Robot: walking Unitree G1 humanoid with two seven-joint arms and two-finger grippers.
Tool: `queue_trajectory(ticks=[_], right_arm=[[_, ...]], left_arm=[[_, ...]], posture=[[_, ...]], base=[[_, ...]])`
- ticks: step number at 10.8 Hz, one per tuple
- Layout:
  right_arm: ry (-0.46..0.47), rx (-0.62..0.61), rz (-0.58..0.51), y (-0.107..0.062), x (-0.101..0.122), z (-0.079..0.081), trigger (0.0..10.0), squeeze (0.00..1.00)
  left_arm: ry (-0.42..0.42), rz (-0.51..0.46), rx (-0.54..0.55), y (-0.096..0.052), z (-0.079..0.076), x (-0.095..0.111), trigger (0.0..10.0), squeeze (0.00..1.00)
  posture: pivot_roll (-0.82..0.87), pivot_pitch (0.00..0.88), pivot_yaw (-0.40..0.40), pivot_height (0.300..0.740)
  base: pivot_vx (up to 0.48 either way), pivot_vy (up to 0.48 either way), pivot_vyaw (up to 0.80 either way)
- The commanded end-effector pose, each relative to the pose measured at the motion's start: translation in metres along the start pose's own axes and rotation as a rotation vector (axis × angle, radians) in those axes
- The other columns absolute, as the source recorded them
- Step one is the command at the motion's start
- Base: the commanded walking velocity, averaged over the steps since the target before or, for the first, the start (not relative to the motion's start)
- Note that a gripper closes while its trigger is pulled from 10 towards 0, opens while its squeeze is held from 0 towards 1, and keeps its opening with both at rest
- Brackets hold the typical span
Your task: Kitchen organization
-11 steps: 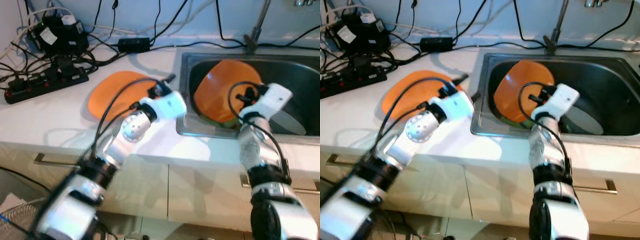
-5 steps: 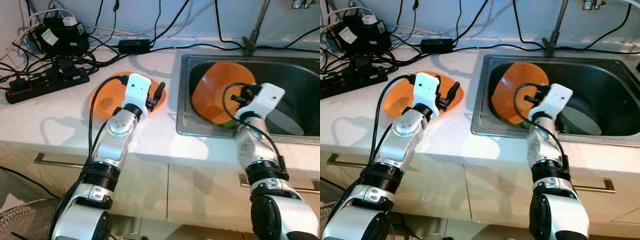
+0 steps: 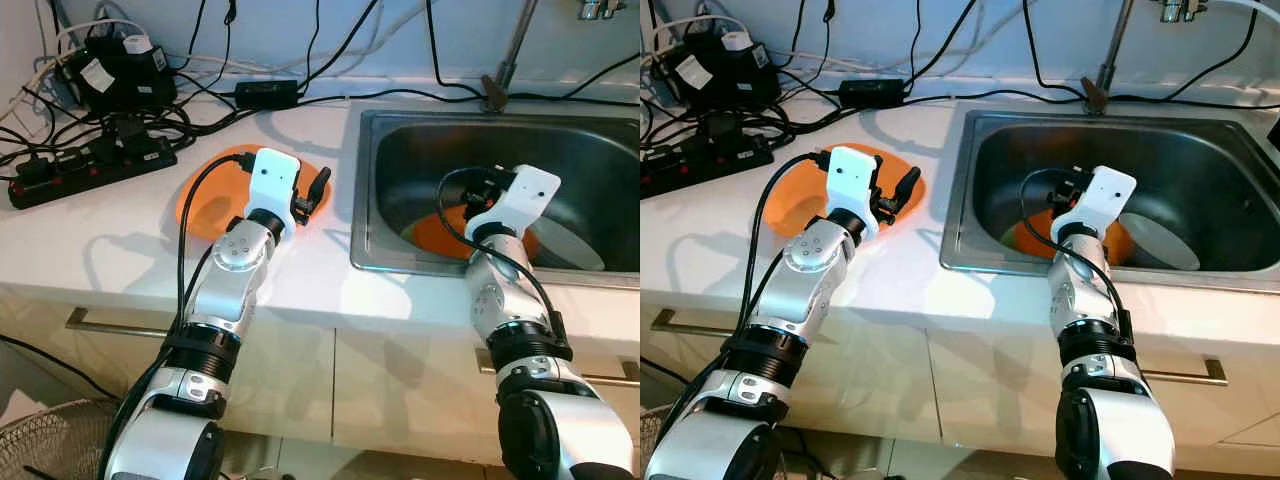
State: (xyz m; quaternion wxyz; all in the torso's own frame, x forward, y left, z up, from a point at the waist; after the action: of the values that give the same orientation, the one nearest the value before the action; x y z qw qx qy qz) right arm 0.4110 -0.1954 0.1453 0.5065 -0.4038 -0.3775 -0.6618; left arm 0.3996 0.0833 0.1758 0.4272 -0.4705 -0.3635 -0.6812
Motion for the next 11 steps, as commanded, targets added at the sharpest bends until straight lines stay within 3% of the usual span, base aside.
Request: queue_trajectory(ticks=[1, 2, 4, 6, 7, 9, 11], right_arm=[[0.002, 0.014, 0.022, -0.003, -0.009, 0.006, 10.0, 0.69], [0.004, 0.024, 0.01, -0.004, -0.009, 0.009, 10.0, 0.0], [-0.002, 0.038, -0.033, -0.01, -0.005, 0.013, 10.0, 0.0], [-0.086, 0.105, -0.118, -0.024, 0.008, 0.027, 10.0, 0.0], [-0.095, 0.134, -0.14, -0.03, 0.012, 0.033, 10.0, 0.0], [-0.113, 0.185, -0.146, -0.051, 0.011, 0.045, 10.0, 0.0], [-0.098, 0.164, -0.098, -0.061, -0.001, 0.042, 10.0, 0.0]], left_arm=[[0.011, -0.005, -0.007, 0.0, 0.002, 0.003, 10.0, 0.0], [0.026, -0.013, -0.01, -0.001, 0.004, 0.004, 10.0, 0.0], [0.094, -0.03, -0.012, -0.009, 0.011, 0.004, 10.0, 0.0], [0.235, -0.064, -0.04, -0.023, 0.015, 0.007, 10.0, 0.0], [0.259, -0.075, -0.065, -0.03, 0.015, 0.007, 10.0, 0.0], [0.301, -0.092, -0.189, -0.052, 0.012, 0.006, 10.0, 0.0], [0.371, -0.056, -0.35, -0.073, 0.009, 0.003, 10.0, 0.0]], posture=[[0.02, 0.0, 0.063, 0.74], [0.02, 0.0, 0.065, 0.74], [0.02, 0.0, 0.067, 0.74], [0.02, 0.023, 0.072, 0.74], [0.02, 0.031, 0.073, 0.74], [0.03, 0.055, 0.072, 0.74], [0.04, 0.065, 0.073, 0.74]], base=[[0.0, 0.0, 0.0], [0.0, 0.0, 0.0], [0.0, 0.0, 0.0], [0.0, 0.0, 0.0], [0.0, 0.0, 0.0], [0.0, 0.0, 0.0], [0.0, 0.0, 0.0]])
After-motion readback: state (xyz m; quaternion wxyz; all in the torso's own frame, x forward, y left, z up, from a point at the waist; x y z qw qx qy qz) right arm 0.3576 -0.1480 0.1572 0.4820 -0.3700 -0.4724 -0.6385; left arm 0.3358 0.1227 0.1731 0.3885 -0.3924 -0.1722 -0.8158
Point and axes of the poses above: a point about 5 cm out from each wrist's last joint towards the gripper, its own y axis pointing out of the wrist towards the gripper, its own x axis along the axis of the wrist's last joint, z = x × y, the point moved 4 cm from there along y, pointing out of the wrist towards the gripper, and after that the axes turned 9 degrees about y, right-handed, at the moved point
